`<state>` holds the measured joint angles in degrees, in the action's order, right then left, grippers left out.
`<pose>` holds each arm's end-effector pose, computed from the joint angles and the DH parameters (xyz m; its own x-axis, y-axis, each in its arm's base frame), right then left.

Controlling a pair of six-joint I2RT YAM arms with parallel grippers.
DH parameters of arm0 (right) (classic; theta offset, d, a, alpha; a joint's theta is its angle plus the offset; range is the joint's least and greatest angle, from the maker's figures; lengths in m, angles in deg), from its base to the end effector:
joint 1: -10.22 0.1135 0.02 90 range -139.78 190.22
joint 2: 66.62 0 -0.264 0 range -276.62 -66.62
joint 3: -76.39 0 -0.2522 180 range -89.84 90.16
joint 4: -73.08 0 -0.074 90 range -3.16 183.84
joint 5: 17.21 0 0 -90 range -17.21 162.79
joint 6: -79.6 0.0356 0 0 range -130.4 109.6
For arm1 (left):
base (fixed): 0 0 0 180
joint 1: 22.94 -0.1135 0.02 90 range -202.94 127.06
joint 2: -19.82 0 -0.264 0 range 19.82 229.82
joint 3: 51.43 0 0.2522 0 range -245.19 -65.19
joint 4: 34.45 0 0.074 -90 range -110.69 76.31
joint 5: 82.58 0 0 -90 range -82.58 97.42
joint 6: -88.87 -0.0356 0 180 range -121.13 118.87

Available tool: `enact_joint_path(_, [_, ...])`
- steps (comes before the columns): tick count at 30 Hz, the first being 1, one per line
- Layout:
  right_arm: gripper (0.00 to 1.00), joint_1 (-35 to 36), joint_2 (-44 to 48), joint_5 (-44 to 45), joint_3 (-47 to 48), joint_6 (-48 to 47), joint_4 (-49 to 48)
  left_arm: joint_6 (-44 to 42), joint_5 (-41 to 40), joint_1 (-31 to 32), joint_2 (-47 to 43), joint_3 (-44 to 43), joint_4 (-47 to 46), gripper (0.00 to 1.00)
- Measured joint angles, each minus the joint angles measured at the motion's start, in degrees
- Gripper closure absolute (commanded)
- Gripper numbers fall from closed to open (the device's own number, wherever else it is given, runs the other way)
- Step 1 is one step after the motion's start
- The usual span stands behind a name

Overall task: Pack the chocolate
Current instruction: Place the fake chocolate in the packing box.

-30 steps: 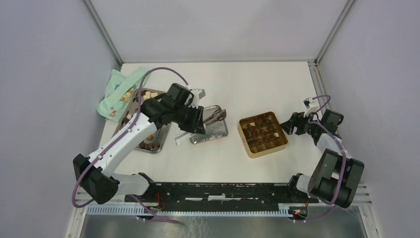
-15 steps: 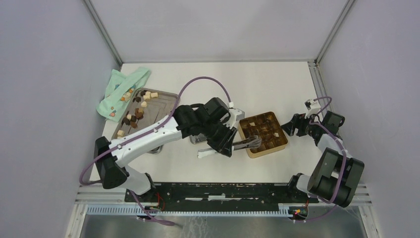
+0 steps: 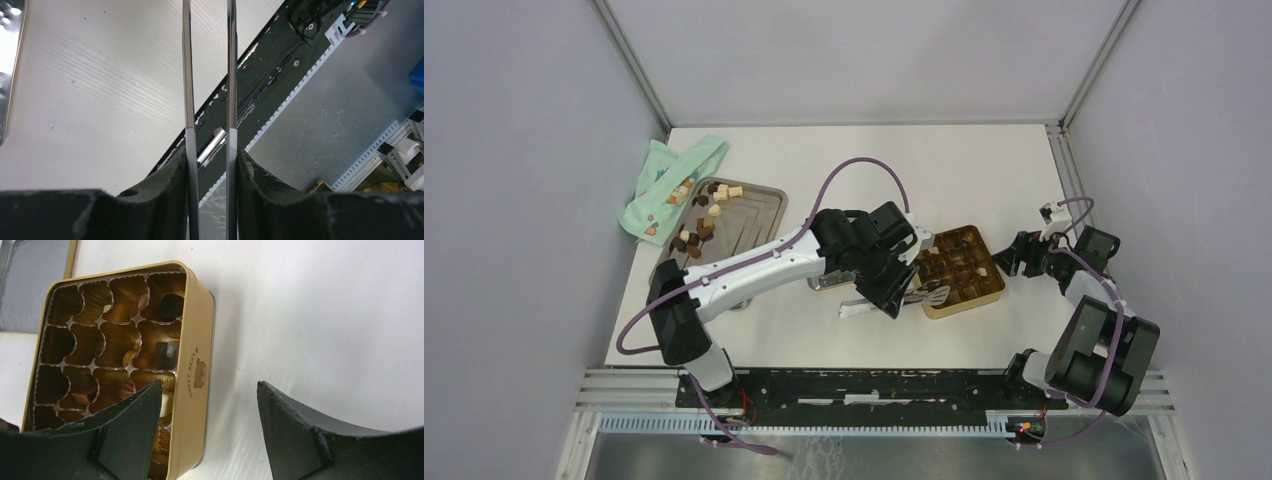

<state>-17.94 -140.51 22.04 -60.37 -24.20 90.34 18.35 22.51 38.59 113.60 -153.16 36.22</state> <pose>0.2144 -0.0835 0.1669 -0.5974 0.1486 -0.7880 -0.3105 0.8631 0.3982 0.1524 -0.3005 0.3155 -0.7014 0.6181 -0.3549 0.7125 0.5956 -0.3710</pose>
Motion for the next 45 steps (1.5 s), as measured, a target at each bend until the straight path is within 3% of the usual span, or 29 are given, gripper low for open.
enact_joint_path(26, [0.24, -0.46, -0.04, -0.07, -0.35, -0.02, -0.02, -0.04, -1.53, 1.01, 4.63, -3.67, 3.93, 0.6])
enact_joint_path(39, [0.24, -0.52, -0.04, -0.07, -0.35, -0.02, -0.02, -0.04, -1.55, 1.22, 5.99, -4.09, 3.93, 0.53])
enact_joint_path(45, [0.25, -0.61, -0.04, -0.09, -0.35, -0.02, -0.02, -0.04, -1.77, 1.22, 5.99, -4.24, 3.89, 0.54])
